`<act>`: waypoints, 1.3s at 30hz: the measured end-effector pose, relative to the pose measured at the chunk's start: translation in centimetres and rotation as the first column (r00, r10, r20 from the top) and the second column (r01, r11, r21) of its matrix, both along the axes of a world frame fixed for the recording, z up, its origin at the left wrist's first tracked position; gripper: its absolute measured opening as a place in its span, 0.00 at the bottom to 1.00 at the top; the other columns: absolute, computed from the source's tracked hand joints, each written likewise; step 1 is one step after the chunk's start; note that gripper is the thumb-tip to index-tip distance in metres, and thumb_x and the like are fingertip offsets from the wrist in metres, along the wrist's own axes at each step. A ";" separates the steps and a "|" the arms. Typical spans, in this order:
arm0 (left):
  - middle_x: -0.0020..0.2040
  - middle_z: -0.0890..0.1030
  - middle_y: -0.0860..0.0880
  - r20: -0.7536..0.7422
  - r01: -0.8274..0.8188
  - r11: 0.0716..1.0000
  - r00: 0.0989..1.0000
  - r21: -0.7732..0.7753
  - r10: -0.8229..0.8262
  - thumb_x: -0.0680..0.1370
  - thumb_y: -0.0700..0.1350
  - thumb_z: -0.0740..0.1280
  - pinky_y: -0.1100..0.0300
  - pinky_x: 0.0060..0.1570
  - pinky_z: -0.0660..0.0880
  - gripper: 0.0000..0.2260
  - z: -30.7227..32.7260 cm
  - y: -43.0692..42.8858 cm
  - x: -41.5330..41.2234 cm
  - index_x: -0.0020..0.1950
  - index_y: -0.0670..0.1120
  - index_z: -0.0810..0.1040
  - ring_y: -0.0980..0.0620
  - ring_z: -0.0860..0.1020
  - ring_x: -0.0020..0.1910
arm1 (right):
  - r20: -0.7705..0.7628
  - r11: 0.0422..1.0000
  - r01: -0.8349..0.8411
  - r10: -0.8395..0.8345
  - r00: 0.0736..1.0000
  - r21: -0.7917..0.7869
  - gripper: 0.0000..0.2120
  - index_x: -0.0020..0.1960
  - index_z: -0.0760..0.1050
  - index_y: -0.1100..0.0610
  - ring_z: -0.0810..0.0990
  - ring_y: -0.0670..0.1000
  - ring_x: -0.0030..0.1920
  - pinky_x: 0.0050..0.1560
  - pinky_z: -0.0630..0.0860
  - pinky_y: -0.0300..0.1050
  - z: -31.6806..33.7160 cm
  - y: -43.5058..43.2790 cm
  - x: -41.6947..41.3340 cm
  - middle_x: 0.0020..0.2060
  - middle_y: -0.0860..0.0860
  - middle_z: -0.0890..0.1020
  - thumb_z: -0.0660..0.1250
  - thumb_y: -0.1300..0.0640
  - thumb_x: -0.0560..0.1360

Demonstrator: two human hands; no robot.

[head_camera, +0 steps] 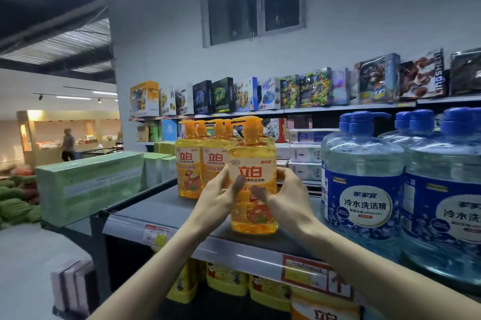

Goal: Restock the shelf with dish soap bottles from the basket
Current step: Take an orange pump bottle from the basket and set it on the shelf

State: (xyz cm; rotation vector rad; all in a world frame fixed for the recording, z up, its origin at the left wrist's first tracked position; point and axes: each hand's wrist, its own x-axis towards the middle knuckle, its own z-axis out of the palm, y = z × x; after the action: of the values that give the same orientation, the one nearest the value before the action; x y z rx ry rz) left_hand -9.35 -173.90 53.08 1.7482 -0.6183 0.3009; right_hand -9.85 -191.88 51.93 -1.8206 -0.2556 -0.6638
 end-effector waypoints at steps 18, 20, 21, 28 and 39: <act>0.54 0.81 0.70 0.233 -0.254 0.883 0.957 0.394 0.171 0.83 0.55 0.68 0.70 0.58 0.77 0.20 -3.1 2.2 0.2 0.75 0.55 0.76 0.65 0.80 0.62 | 0.082 0.870 0.059 -0.021 0.996 -0.490 0.33 0.74 0.64 0.45 0.78 0.45 0.66 0.66 0.79 0.51 -0.6 -0.7 -0.2 0.65 0.42 0.77 0.76 0.44 0.76; 0.55 0.82 0.68 0.235 -0.258 0.876 0.957 0.407 0.173 0.83 0.55 0.68 0.68 0.59 0.77 0.18 -3.1 2.0 0.6 0.73 0.57 0.76 0.65 0.79 0.60 | 0.072 0.868 0.069 -0.039 0.997 -0.492 0.33 0.74 0.64 0.46 0.78 0.46 0.65 0.64 0.79 0.47 -0.6 -0.6 0.4 0.65 0.42 0.77 0.76 0.43 0.76; 0.56 0.82 0.66 0.231 -0.257 0.875 0.958 0.411 0.173 0.83 0.55 0.68 0.67 0.59 0.77 0.17 -3.0 1.9 0.9 0.72 0.57 0.77 0.65 0.79 0.59 | 0.065 0.870 0.072 -0.046 0.997 -0.488 0.33 0.74 0.64 0.46 0.78 0.46 0.65 0.62 0.78 0.44 -0.6 -0.5 0.7 0.65 0.42 0.77 0.76 0.42 0.76; 0.59 0.85 0.57 0.165 -0.199 0.870 0.977 0.451 0.138 0.83 0.50 0.69 0.56 0.64 0.80 0.17 -1.9 1.3 4.4 0.71 0.52 0.78 0.57 0.82 0.59 | -0.041 0.875 0.109 -0.145 0.989 -0.472 0.37 0.74 0.62 0.51 0.80 0.52 0.66 0.62 0.78 0.47 -0.2 0.2 4.0 0.66 0.49 0.78 0.78 0.42 0.75; 0.67 0.82 0.50 0.063 -0.210 0.869 0.977 0.448 0.204 0.82 0.47 0.68 0.60 0.65 0.72 0.23 -2.5 -0.1 8.4 0.77 0.50 0.73 0.47 0.80 0.66 | -0.154 0.874 0.165 -0.260 0.953 -0.456 0.39 0.77 0.60 0.57 0.78 0.59 0.69 0.69 0.78 0.54 0.4 0.9 8.6 0.69 0.56 0.77 0.77 0.48 0.76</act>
State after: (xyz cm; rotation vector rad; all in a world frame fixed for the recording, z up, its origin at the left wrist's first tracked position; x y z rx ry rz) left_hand -0.96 -173.96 50.59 2.2750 -0.5376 0.3363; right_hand -1.23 -190.97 52.36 -2.3646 -0.0606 -0.5885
